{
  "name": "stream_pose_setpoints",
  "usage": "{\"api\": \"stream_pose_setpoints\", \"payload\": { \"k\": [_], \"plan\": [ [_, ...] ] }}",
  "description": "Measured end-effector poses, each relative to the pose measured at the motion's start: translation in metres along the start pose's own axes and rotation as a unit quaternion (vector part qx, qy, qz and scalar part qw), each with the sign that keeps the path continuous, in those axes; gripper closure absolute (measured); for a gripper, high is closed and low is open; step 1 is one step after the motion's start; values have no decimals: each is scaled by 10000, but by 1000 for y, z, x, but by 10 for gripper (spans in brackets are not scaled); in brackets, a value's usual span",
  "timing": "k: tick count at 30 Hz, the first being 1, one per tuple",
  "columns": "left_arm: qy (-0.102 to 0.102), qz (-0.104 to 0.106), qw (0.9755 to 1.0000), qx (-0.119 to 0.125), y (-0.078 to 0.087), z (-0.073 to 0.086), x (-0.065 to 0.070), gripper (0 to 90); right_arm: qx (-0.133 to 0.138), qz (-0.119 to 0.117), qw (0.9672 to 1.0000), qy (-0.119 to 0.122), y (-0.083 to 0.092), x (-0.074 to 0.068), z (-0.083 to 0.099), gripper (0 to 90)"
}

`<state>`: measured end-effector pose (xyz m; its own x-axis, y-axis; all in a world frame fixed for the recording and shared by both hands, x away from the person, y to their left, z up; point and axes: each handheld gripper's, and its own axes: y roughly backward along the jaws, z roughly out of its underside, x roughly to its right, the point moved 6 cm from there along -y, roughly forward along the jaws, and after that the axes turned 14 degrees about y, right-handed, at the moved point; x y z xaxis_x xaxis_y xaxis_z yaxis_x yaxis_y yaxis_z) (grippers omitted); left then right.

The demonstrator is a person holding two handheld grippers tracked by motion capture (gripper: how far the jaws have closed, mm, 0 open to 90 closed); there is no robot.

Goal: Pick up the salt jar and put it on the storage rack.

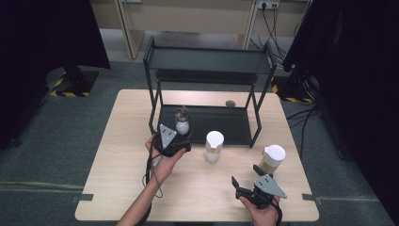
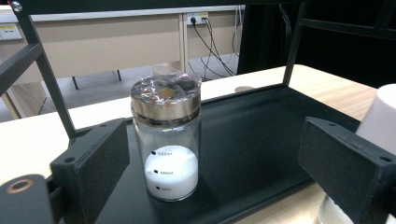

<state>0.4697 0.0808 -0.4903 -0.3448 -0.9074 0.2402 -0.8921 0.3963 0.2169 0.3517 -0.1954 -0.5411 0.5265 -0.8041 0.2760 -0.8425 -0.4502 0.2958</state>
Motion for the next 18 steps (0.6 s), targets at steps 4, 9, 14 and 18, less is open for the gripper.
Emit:
{"api": "stream_pose_setpoints", "payload": {
  "k": [4, 9, 14, 18],
  "plan": [
    [2, 52, 10000, 30, 5, -1, 4, 82, -1, -3, 10000, 1, 0, 0, 0, 66],
    [-1, 97, 9999, 27, 10, 0, 8, 82, 3, 2, 10000, -5, 0, 0, 0, 66],
    [-27, 130, 9999, -3, 14, 3, 9, 82, 0, 2, 10000, 2, 0, 0, 0, 66],
    [-2, 164, 9999, -35, 19, 6, 9, 82, -2, 5, 10000, 1, 0, 0, 0, 66]
  ]
}}
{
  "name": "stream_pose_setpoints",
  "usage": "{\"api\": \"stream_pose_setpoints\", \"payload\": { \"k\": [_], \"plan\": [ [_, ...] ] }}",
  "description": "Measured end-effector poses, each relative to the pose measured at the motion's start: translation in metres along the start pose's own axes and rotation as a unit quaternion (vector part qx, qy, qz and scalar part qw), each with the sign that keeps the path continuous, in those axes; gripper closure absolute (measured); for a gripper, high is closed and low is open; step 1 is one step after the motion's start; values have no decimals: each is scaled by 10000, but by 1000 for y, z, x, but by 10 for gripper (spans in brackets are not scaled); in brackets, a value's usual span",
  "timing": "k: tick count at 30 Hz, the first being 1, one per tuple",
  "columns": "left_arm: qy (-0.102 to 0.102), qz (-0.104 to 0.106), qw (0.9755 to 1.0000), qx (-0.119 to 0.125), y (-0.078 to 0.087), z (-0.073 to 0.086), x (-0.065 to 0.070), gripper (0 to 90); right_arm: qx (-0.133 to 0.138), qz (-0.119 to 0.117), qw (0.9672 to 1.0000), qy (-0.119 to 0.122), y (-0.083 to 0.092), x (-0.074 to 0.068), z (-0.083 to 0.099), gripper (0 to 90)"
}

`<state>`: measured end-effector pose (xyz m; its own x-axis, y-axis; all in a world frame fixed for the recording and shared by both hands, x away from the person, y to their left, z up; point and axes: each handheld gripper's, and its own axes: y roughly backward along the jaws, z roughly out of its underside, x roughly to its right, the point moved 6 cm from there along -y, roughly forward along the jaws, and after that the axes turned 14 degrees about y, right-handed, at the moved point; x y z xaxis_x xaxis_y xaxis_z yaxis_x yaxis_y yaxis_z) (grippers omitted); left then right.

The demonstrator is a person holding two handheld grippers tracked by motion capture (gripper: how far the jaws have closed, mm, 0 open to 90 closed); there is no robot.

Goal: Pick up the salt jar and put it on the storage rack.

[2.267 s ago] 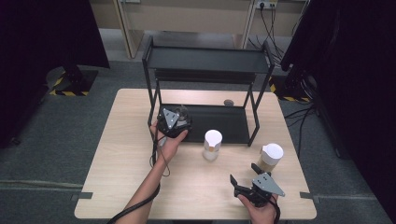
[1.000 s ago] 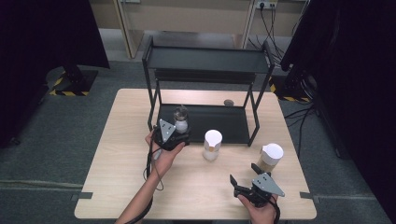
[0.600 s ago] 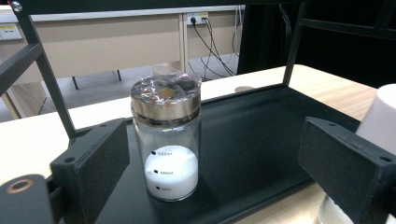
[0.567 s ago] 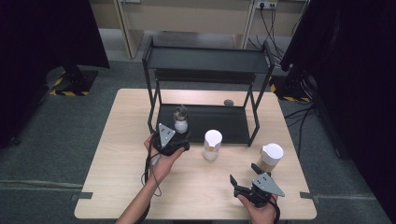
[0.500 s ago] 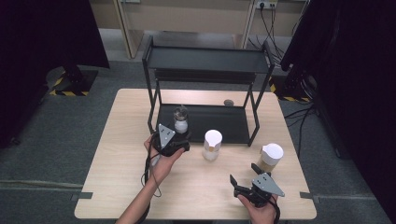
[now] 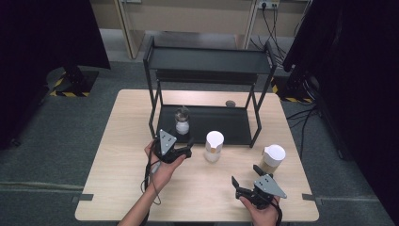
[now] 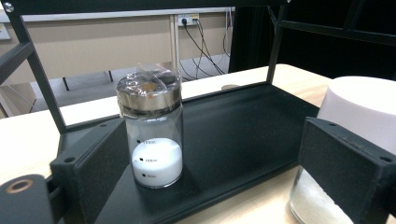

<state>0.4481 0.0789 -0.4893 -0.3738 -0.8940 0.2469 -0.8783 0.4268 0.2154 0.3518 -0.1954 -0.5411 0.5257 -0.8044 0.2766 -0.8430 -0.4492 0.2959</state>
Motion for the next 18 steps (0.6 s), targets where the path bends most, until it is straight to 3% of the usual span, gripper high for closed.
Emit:
{"api": "stream_pose_setpoints", "payload": {
  "k": [18],
  "plan": [
    [20, 209, 9998, -33, 25, 9, 5, 81, 0, 12, 10000, -14, 0, 0, 0, 66]
  ]
}}
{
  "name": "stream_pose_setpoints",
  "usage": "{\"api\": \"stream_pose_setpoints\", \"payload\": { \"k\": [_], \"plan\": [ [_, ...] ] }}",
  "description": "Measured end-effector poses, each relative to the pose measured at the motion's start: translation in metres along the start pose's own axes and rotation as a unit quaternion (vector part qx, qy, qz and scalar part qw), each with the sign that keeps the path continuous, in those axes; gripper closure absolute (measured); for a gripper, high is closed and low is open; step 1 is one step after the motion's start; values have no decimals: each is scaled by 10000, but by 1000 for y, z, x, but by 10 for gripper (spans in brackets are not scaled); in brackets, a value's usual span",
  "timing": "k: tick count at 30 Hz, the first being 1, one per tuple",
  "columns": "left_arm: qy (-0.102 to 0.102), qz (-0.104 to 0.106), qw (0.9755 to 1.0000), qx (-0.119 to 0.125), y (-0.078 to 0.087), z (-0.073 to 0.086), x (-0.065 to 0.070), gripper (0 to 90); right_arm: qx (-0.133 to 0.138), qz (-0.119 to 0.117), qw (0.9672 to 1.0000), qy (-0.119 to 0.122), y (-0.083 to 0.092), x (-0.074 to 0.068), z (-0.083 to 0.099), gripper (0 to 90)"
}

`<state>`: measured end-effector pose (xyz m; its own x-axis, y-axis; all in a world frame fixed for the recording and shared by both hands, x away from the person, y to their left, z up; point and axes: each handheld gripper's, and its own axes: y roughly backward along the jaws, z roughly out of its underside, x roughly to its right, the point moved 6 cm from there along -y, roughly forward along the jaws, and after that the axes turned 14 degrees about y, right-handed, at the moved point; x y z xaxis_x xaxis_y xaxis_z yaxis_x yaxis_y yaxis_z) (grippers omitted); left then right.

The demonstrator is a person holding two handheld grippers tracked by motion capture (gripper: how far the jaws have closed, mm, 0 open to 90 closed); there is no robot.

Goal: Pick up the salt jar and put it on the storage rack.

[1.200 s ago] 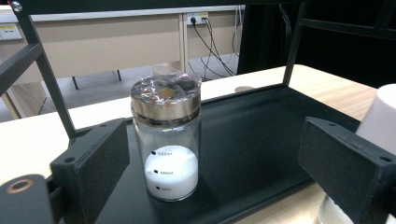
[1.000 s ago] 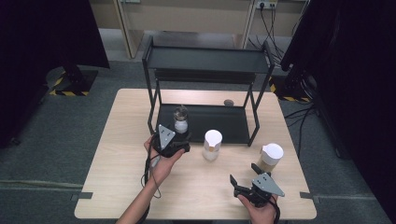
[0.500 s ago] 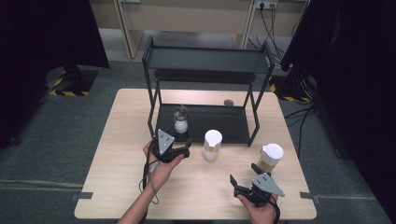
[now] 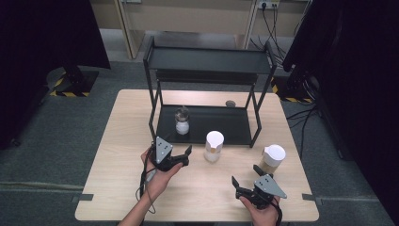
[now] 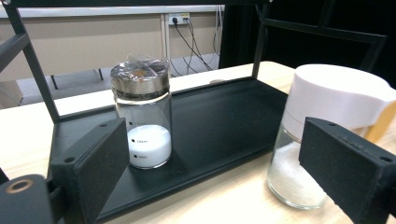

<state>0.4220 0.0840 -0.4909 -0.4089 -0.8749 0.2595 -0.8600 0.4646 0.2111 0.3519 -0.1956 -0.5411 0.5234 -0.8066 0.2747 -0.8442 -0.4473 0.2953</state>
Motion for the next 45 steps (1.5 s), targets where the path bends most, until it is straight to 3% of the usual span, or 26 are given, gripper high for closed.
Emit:
{"api": "stream_pose_setpoints", "payload": {
  "k": [11, 34, 45],
  "plan": [
    [0, 136, 9999, -31, 12, 7, 7, 82, 11, 8, 10000, -1, 0, 0, 0, 66],
    [211, 337, 9990, -185, 34, 30, 13, 77, 7, 9, 10000, -2, 0, 0, 0, 66],
    [243, 360, 9989, -160, 45, 39, 15, 78, -1, 9, 10000, 17, 0, -1, 0, 66]
  ]
}}
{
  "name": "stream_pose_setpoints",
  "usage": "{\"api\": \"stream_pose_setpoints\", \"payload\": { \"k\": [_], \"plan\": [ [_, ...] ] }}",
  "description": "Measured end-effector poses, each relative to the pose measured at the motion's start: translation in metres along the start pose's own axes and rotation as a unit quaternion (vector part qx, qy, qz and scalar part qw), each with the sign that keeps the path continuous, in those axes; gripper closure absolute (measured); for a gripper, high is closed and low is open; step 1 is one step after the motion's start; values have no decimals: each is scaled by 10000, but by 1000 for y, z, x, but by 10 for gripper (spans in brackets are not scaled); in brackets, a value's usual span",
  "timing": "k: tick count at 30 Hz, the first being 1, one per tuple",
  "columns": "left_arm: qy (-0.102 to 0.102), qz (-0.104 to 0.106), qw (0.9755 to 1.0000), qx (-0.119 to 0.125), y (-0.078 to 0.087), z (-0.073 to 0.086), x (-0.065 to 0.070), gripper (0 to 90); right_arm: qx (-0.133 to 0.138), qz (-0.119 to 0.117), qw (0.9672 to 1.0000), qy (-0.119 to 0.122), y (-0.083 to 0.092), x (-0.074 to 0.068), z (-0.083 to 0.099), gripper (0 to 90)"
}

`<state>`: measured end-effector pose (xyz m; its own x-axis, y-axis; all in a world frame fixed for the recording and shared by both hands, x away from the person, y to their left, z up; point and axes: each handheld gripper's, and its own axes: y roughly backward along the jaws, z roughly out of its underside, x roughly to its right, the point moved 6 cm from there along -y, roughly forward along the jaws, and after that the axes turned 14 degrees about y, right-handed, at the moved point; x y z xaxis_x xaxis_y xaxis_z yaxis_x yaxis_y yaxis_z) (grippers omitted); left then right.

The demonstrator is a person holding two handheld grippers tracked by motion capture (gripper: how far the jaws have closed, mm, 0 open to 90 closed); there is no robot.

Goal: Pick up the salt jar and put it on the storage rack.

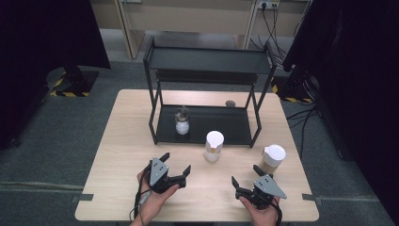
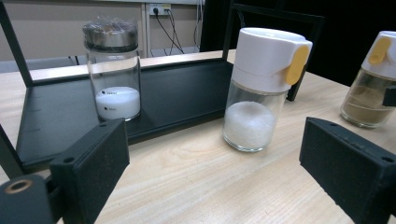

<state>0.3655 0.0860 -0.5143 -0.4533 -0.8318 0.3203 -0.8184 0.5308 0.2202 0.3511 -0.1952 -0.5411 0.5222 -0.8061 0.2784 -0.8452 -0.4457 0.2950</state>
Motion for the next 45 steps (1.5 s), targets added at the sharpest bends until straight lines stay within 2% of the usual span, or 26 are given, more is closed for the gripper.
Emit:
{"api": "stream_pose_setpoints", "payload": {
  "k": [17, 33, 45],
  "plan": [
    [40, 8, 10000, -52, 13, 12, 2, 75, -8, -17, 10000, 18, 0, -1, 0, 66],
    [50, -53, 9999, -134, 11, 22, -4, 73, -15, -33, 10000, 28, 0, -1, 0, 66],
    [-52, -125, 9997, -224, 7, 32, -8, 70, -22, -46, 10000, 26, -1, -1, 0, 65]
  ]
}}
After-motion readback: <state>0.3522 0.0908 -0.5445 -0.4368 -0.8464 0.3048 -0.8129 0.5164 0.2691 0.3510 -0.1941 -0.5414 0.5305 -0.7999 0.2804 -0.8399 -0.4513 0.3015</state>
